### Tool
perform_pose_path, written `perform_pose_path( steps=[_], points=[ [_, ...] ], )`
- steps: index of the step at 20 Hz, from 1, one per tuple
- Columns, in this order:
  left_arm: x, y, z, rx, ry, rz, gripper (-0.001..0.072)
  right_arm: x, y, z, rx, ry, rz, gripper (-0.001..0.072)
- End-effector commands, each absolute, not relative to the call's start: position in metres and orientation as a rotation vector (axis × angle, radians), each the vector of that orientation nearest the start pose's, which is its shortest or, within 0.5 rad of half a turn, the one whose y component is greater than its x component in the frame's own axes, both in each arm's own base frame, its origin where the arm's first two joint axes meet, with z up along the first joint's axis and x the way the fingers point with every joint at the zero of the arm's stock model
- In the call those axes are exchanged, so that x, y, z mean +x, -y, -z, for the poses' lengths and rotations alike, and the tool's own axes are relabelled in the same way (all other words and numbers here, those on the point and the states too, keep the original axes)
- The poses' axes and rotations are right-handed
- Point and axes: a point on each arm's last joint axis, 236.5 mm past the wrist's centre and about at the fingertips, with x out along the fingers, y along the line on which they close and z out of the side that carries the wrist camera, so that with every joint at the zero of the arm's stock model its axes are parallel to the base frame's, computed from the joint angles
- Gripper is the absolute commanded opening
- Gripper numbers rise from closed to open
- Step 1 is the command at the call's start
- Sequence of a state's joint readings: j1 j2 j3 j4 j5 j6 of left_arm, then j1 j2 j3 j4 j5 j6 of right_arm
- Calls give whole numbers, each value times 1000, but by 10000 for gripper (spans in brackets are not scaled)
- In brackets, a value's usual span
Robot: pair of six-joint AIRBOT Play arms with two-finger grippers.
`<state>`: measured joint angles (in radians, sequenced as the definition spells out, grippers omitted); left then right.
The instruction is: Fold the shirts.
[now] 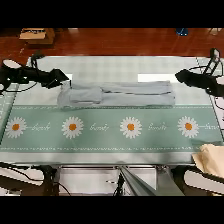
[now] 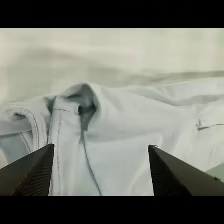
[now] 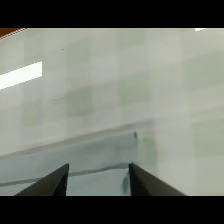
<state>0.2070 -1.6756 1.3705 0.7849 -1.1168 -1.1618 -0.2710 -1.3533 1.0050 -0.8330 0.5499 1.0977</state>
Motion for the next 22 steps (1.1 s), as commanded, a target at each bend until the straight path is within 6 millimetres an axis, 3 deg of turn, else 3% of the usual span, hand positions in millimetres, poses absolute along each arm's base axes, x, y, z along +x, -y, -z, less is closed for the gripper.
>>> perform_pose_path(
  steps=[1,2,4,8,12,16,17,18,19,20,21,22],
  points=[
    [474,51,-9,-540,-1139,453,688,465,106,-6,479,-798,189,514],
    [473,52,-16,-532,-1128,458,689,457,114,7,577,-837,220,566],
    [472,53,-26,-521,-1109,462,689,438,114,37,749,-947,201,582],
    [472,53,-28,-518,-1104,463,688,422,72,67,924,-1092,-14,584],
    [472,55,-28,-516,-1105,466,689,429,38,92,935,-1153,-62,583],
    [472,57,-28,-515,-1106,469,689,457,1,101,882,-1100,-83,575],
    [472,58,-28,-514,-1106,470,689,467,-3,101,857,-1068,-70,543],
    [472,59,-28,-513,-1107,472,689,475,-7,100,842,-1040,-57,374],
    [471,59,-28,-513,-1108,473,689,482,-11,97,844,-1012,-49,122],
    [471,59,-28,-513,-1108,474,684,486,-15,91,846,-996,-59,29],
    [471,60,-28,-514,-1110,476,646,488,-17,82,818,-977,-83,29],
    [469,62,-29,-518,-1117,485,456,490,-20,67,788,-957,-115,29]
  ],
)
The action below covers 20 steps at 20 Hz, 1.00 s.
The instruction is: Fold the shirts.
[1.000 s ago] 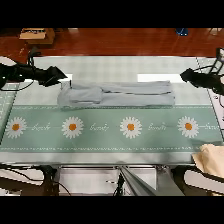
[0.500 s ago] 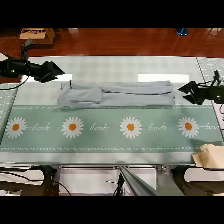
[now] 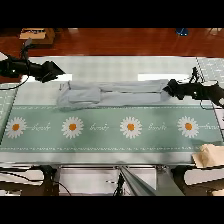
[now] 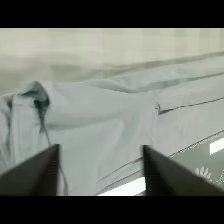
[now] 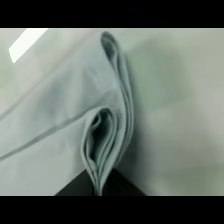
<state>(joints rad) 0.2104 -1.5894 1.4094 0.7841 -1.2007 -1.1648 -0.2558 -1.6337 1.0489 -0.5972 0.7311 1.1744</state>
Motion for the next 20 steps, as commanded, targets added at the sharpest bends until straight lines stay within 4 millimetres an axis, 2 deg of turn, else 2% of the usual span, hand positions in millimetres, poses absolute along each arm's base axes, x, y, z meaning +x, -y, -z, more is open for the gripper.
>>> perform_pose_path(
  steps=[1,2,4,5,7,9,13,17,20],
  points=[
    [466,65,-31,-531,-1124,502,202,490,-22,48,770,-928,-139,29],
    [464,74,-35,-558,-1125,531,86,488,-25,28,747,-903,-172,28],
    [466,96,-49,-620,-1098,591,82,478,-36,-20,701,-849,-244,28],
    [466,111,-56,-641,-1088,626,25,472,-41,-43,678,-823,-277,28],
    [463,150,-63,-642,-1084,697,25,452,-50,-89,642,-777,-320,28],
    [455,193,-63,-594,-1092,755,25,434,-49,-123,621,-741,-304,28],
    [434,276,-56,-572,-1133,813,25,389,-51,-161,604,-750,-262,28],
    [380,361,-44,-536,-1220,963,25,348,-55,-185,570,-753,-243,28],
    [343,409,-30,-488,-1259,1029,25,325,-56,-198,566,-746,-220,28]
  ],
)
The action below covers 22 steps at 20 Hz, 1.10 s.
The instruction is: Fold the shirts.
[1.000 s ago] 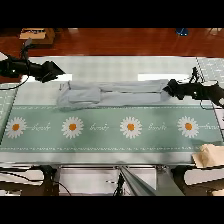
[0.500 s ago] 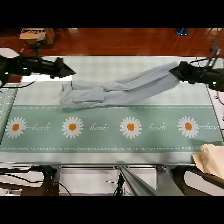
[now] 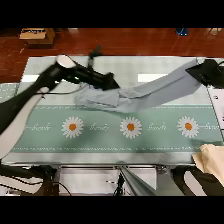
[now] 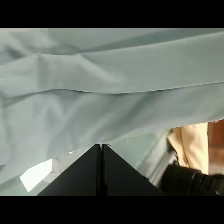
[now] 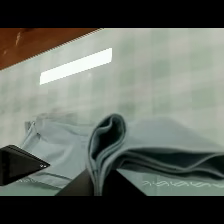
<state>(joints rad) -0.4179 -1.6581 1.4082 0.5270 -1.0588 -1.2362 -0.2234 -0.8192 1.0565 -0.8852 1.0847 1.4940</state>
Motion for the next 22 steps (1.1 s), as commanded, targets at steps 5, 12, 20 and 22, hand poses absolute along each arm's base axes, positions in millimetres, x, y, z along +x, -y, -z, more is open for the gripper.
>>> perform_pose_path(
  steps=[5,12,20,22],
  points=[
    [284,468,-6,-486,-1352,1114,25,293,-58,-212,532,-734,-210,28],
    [245,542,32,-682,-1393,1081,24,275,-61,-222,539,-715,-202,28],
    [382,408,-55,-602,-1106,1010,21,272,-35,-195,364,-791,-125,28],
    [421,332,-107,-544,-959,925,22,282,-47,-188,356,-819,-170,28]
  ],
)
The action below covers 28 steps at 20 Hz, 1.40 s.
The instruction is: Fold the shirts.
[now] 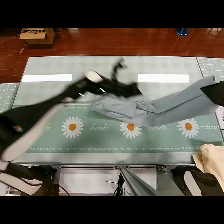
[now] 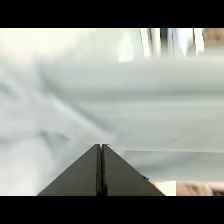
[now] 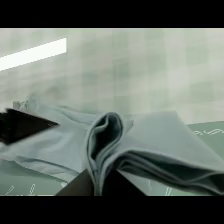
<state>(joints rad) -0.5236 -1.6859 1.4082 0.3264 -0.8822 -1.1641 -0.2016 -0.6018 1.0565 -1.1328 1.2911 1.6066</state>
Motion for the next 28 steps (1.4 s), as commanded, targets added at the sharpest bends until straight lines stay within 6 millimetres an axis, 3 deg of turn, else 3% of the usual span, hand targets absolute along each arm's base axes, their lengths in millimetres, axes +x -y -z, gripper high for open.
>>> perform_pose_path(
  steps=[1,3,5,7,9,12,15,17,19,21,26,27,28],
  points=[
    [435,289,-136,-536,-887,863,22,291,-55,-184,350,-824,-197,28],
    [446,209,-185,-510,-766,746,22,317,-81,-179,339,-807,-265,28],
    [437,135,-224,-481,-684,614,22,345,-117,-169,352,-793,-327,28],
    [416,88,-247,-443,-646,520,23,368,-160,-150,354,-797,-391,28],
    [391,60,-263,-412,-628,462,23,385,-206,-123,354,-808,-444,28],
    [362,55,-278,-378,-621,447,23,399,-267,-76,350,-832,-492,28],
    [341,69,-288,-365,-619,474,23,393,-316,-26,397,-903,-512,28],
    [329,79,-289,-350,-624,500,23,388,-340,-8,446,-923,-521,29],
    [318,89,-283,-344,-646,526,23,391,-355,-6,488,-891,-524,29],
    [310,95,-273,-350,-669,538,23,400,-361,-16,509,-818,-524,29],
    [304,98,-226,-410,-769,534,23,399,-368,-23,608,-824,-511,88],
    [305,97,-218,-425,-783,528,23,397,-370,-23,604,-825,-517,185],
    [306,96,-211,-437,-789,520,23,394,-373,-24,600,-825,-525,372]
  ],
)
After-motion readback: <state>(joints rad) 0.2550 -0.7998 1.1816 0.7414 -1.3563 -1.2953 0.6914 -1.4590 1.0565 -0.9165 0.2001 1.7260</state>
